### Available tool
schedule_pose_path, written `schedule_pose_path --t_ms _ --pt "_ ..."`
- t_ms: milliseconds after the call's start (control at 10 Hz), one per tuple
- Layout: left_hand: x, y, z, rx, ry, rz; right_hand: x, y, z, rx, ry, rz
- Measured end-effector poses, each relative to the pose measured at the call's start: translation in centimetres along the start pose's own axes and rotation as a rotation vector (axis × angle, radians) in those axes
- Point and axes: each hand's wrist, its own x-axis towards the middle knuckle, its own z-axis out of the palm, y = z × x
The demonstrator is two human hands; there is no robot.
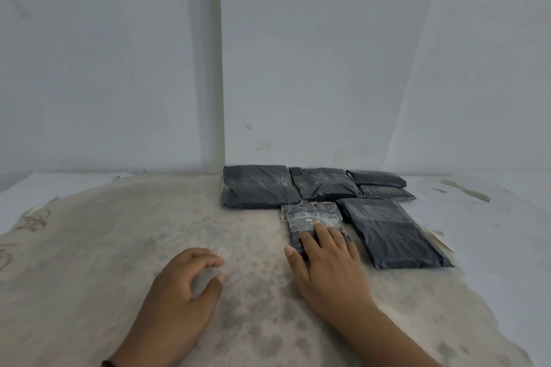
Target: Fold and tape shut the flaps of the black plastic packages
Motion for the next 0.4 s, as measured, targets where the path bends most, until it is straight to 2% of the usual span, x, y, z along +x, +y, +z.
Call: schedule_pose_path --t_ms 200,300,400 --pt "-0.3 0.1 0.0 0.084 -0.017 0.01 -0.8 -0.5 -0.8 -0.052 0.218 -0.153" --pt "-0.4 0.4 -0.1 0.104 -0.004 -0.012 -1.9 0.3 -1.6 -0.049 0.259 -0.247" --pt "-0.9 1.0 -0.1 0.138 0.002 -0.052 -3.9 1.3 -4.1 -0.012 0.171 -0.203"
